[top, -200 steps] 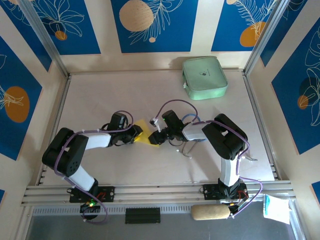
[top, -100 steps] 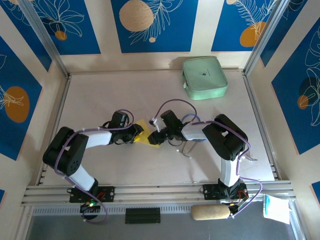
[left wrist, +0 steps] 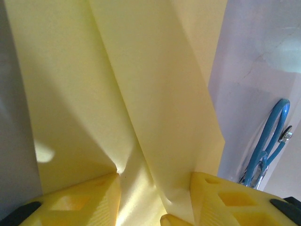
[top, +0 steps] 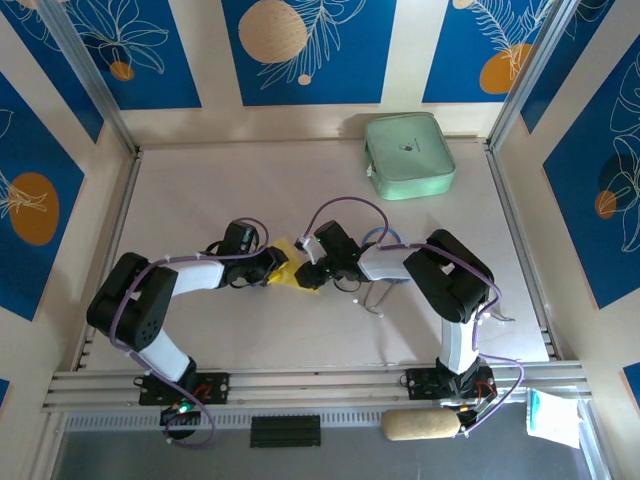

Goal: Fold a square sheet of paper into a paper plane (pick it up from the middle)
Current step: Fourth fold the wing at the center of the table.

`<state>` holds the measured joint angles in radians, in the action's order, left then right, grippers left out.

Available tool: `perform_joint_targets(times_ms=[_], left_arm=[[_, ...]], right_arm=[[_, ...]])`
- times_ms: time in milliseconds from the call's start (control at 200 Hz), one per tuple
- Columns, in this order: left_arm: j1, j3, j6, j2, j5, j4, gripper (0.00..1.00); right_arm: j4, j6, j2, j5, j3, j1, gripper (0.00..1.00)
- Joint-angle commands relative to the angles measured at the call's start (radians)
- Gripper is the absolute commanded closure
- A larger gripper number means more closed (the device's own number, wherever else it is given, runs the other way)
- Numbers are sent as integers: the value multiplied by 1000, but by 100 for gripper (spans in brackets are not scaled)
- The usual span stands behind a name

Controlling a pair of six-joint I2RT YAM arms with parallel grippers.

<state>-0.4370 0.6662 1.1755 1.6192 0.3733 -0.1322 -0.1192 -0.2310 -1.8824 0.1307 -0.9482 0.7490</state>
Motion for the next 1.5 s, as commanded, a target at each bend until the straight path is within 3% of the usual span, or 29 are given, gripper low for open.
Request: perform_joint_targets(times_ms=[0,350,505,735,1261,1496], left_arm=[[-14,9,-18,17,-4,75,56],[-9,51,-80,-109,-99,169,55],[-12,0,-66,-148,-81,44,55],[-31,-21,-26,-76,5,-118,58],[-55,-41,19,38,41,-177,59],[-55,-49,20,53,30,-168,59]], right_arm=[[25,-10,6,-31,-6,-5,80],[15,-56,2,166,9,-63,89],[-6,-104,-6,248,20,-95,91],[-33,-146,-22,312,29,-120,91],[18,-156,-43,326,14,-126,86],[40,-172,-61,330,5,-130,88]])
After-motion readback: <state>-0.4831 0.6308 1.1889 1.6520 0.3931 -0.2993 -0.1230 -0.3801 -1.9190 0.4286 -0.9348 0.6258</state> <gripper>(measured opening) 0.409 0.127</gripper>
